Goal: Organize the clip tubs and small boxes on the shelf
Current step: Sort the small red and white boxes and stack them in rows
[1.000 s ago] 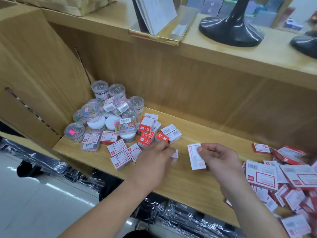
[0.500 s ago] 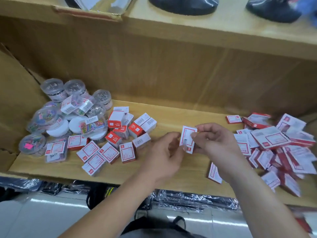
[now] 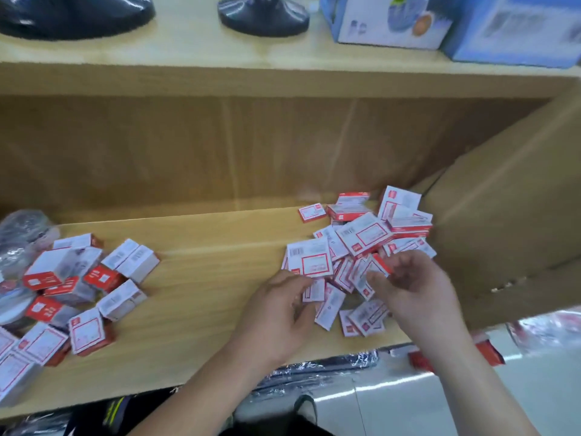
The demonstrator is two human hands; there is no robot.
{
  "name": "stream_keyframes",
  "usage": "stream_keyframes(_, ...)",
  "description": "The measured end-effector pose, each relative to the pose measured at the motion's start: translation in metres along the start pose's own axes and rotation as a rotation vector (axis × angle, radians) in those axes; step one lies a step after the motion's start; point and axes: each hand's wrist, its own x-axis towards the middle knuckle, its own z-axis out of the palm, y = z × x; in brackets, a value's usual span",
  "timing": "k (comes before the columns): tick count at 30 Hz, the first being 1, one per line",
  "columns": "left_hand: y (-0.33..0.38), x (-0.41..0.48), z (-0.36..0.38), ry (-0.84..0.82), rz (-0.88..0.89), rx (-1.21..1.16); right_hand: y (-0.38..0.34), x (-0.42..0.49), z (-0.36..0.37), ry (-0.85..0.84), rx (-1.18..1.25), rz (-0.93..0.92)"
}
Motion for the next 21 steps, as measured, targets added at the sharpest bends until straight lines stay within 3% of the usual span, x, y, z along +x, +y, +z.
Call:
stream_keyframes(6, 0.018, 0.004, 0.028, 0.026, 0.033, 0.109, 0.028, 0.024, -0.034, -0.007, 0.073, -0.051)
stream_keyframes(12, 0.048, 0.015, 0.065, 0.000, 0.097, 0.168, 0.041, 0.025, -0.054, 0.070, 0.407, 0.079)
stream_keyframes(15, 0.058, 0.018, 0.086, -0.057, 0.142, 0.255, 0.058, 0.022, -0.067, 0.183, 0.432, 0.079)
stream_keyframes(19, 0.057, 0.028, 0.102, -0.115, 0.176, 0.352, 0.080, 0.016, -0.059, 0.162, 0.569, 0.235)
stream_keyframes(21, 0.056, 0.032, 0.105, -0.098, 0.203, 0.398, 0.092, 0.016, -0.052, 0.184, 0.526, 0.228)
